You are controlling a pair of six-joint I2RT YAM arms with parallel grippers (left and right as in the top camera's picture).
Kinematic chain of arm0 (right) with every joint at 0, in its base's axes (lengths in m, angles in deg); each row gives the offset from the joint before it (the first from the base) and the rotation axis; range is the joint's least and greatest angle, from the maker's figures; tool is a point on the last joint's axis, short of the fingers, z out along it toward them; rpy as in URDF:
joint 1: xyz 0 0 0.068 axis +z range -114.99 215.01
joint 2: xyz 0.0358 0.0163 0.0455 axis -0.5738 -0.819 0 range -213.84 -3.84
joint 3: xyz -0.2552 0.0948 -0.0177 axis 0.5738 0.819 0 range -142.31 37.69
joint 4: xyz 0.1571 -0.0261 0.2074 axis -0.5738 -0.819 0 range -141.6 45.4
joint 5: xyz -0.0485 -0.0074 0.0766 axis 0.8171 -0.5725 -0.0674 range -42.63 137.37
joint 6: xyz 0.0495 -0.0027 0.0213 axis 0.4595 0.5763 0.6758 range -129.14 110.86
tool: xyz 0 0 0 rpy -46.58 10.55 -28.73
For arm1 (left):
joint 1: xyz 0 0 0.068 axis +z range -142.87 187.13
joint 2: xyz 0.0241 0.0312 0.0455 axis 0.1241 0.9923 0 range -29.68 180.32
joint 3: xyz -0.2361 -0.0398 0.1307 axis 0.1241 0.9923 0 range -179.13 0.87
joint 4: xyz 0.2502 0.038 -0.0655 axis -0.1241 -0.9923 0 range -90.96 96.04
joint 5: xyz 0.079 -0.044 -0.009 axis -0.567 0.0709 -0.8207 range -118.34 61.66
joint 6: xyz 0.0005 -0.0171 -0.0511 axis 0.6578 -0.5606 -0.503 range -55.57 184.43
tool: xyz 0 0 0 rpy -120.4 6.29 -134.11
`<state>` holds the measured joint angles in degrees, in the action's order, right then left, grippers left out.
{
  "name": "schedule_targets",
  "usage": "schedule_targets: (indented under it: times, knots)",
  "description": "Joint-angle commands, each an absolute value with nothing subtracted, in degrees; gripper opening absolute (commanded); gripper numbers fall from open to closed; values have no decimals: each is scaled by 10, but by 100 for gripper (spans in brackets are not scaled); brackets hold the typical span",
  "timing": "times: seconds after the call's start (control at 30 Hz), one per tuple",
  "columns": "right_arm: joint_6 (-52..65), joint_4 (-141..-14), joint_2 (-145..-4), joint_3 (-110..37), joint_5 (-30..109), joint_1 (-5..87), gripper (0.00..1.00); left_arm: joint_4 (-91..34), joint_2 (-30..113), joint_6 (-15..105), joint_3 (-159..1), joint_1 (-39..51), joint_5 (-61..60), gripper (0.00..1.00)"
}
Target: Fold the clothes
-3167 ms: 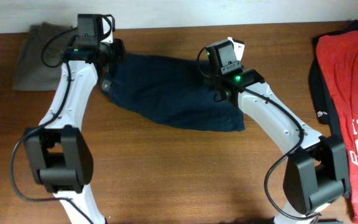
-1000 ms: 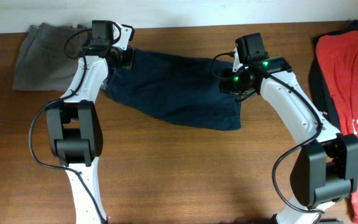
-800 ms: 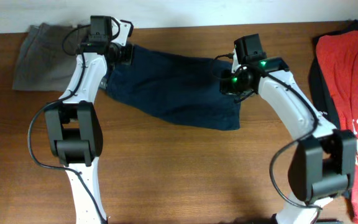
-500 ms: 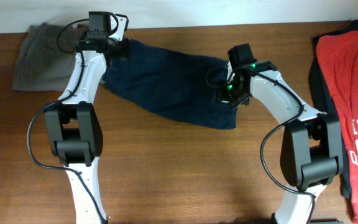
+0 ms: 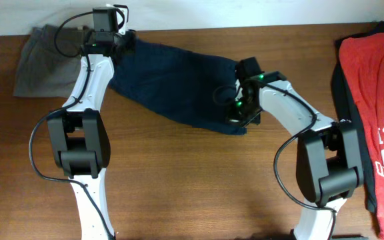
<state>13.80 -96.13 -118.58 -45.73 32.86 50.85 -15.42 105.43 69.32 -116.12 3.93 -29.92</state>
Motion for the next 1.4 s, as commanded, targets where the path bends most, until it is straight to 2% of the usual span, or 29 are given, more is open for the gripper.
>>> schedule_targets:
  times: [0.0,0.23,0.47,0.73,1.1,1.27,1.37]
  knots:
    - [154,-960,-1186,-451,330,525,4,-161,1056,687,-1174,41,-308,99]
    - [151,-956,-1181,-454,331,529,4,-190,1037,687,-1174,42,-329,99]
    - [154,-936,-1195,-452,351,529,5,-327,1035,687,-1173,42,-321,98]
    - [169,-904,-1234,-452,357,517,4,-383,1053,687,-1173,43,-307,89]
    - [199,-931,-1242,-448,345,447,4,-432,1076,676,-1173,46,-307,90]
    - [196,-948,-1242,-448,345,402,4,-440,1074,674,-1173,46,-307,99]
    - [187,-951,-1242,-448,345,373,4,-451,1072,665,-1173,46,-306,99]
